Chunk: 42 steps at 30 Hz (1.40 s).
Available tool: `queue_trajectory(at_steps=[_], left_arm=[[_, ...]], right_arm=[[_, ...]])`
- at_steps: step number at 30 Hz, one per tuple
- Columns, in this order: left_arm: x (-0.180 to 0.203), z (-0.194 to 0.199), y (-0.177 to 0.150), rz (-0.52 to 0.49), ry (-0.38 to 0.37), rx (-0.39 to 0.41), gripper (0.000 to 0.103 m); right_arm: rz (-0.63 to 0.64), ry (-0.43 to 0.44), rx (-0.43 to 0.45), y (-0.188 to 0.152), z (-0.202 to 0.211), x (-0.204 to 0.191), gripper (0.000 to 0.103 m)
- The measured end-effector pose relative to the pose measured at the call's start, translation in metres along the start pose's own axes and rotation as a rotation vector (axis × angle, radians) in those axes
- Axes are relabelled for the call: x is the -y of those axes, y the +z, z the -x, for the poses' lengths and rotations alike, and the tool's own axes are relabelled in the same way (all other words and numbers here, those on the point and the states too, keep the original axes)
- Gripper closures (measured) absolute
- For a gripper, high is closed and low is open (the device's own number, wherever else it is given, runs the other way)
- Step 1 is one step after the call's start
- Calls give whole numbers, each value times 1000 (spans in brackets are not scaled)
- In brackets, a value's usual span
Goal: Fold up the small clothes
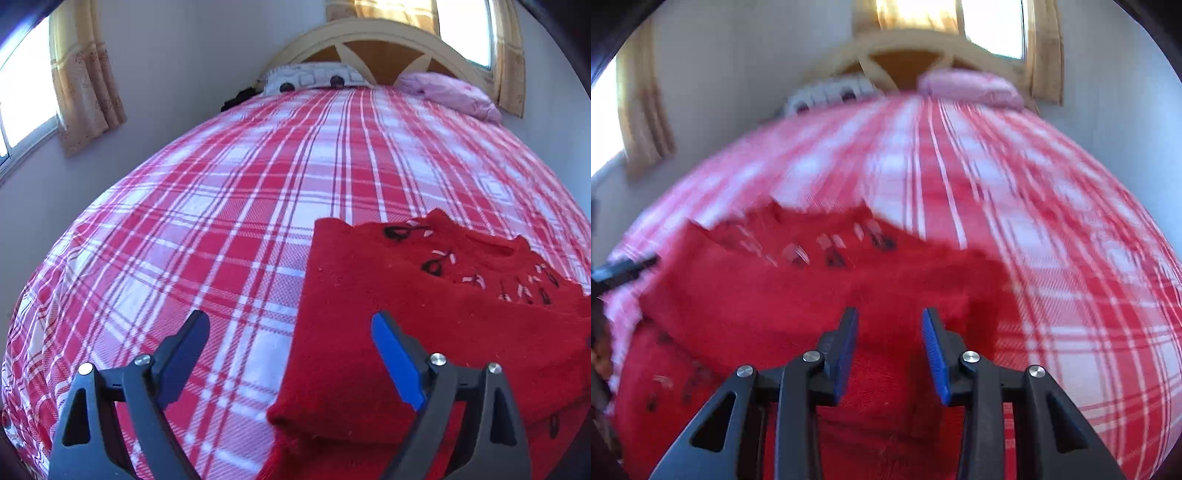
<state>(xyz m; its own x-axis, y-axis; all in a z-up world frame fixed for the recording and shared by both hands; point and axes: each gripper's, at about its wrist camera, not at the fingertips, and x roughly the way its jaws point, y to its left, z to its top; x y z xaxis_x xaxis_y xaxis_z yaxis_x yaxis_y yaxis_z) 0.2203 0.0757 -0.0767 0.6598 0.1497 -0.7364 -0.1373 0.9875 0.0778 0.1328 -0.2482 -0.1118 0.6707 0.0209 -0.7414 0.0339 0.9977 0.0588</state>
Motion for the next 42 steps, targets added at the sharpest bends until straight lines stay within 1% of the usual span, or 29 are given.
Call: queue_trajectory(at_steps=[2, 4, 5, 7, 9, 11, 12, 13, 15, 16, 17, 18, 20, 23, 24, 25, 26, 28, 29, 30, 32, 35, 37, 40, 42], left_arm=[[0, -14, -1, 10, 29, -21, 11], [-3, -33, -5, 30, 69, -57, 10], [-7, -40, -8, 52, 67, -69, 6], [-21, -46, -7, 130, 24, -92, 0], [-28, -51, -7, 168, -4, -119, 0], [-31, -48, -7, 182, -21, -127, 0], [-30, -45, -7, 171, -17, -127, 0], [-29, -39, -8, 147, -10, -118, 1], [-26, -19, -9, 85, 7, -74, 2], [-27, -9, -10, 60, 2, -48, 2], [-30, 2, -12, 44, -5, -23, 2], [-34, 11, -13, 39, -10, -3, 2], [-39, 28, -19, 41, -26, 42, 1], [-28, 37, -27, -10, -30, 80, 1], [-21, 35, -31, -37, -14, 86, 1], [-14, 25, -32, -68, 20, 72, 1], [-10, 19, -34, -83, 38, 56, 1], [-4, -3, -42, -124, 63, -4, 1], [-5, -8, -44, -131, 66, -30, 1], [-10, -5, -43, -112, 44, -30, 1], [-22, 8, -40, -77, 4, -15, 3], [-43, 32, -38, -58, -36, 39, 3], [-57, 46, -41, -50, -48, 69, 2], [-73, 57, -50, -49, -79, 93, 2], [-79, 62, -60, -67, -102, 101, 2]], right_arm=[[-71, 31, 15, 1, -9, 14, 66], [-96, 28, 24, 6, -12, 20, 66], [-87, 19, 24, 6, -14, 19, 67], [-42, -18, 27, 6, -15, 11, 67], [-17, -43, 27, 7, -15, 7, 66], [-21, -34, 28, 8, -14, 10, 66], [-36, -19, 36, 10, -10, 12, 66], [-61, -13, 70, 10, 3, 15, 66], [-97, -5, 177, 4, 36, 17, 65], [-95, 28, 223, -1, 56, 15, 65], [-84, 48, 234, -5, 65, 13, 65], [-64, 61, 227, -9, 72, 8, 65], [-7, 59, 185, -21, 76, -4, 65], [54, 23, 109, -41, 61, -15, 65], [55, 5, 78, -47, 51, -15, 65], [56, -1, 79, -52, 46, -16, 64], [73, -14, 98, -56, 45, -18, 64], [108, -44, 94, -56, 48, -24, 64], [114, -48, 86, -56, 51, -26, 64], [110, -43, 79, -54, 57, -26, 64], [56, 16, 115, -56, 80, -18, 64], [-28, 81, 169, -65, 114, 0, 64], [-49, 83, 181, -75, 128, 9, 63], [-56, 36, 170, -94, 145, 23, 63], [-71, 11, 161, -108, 157, 35, 63]])
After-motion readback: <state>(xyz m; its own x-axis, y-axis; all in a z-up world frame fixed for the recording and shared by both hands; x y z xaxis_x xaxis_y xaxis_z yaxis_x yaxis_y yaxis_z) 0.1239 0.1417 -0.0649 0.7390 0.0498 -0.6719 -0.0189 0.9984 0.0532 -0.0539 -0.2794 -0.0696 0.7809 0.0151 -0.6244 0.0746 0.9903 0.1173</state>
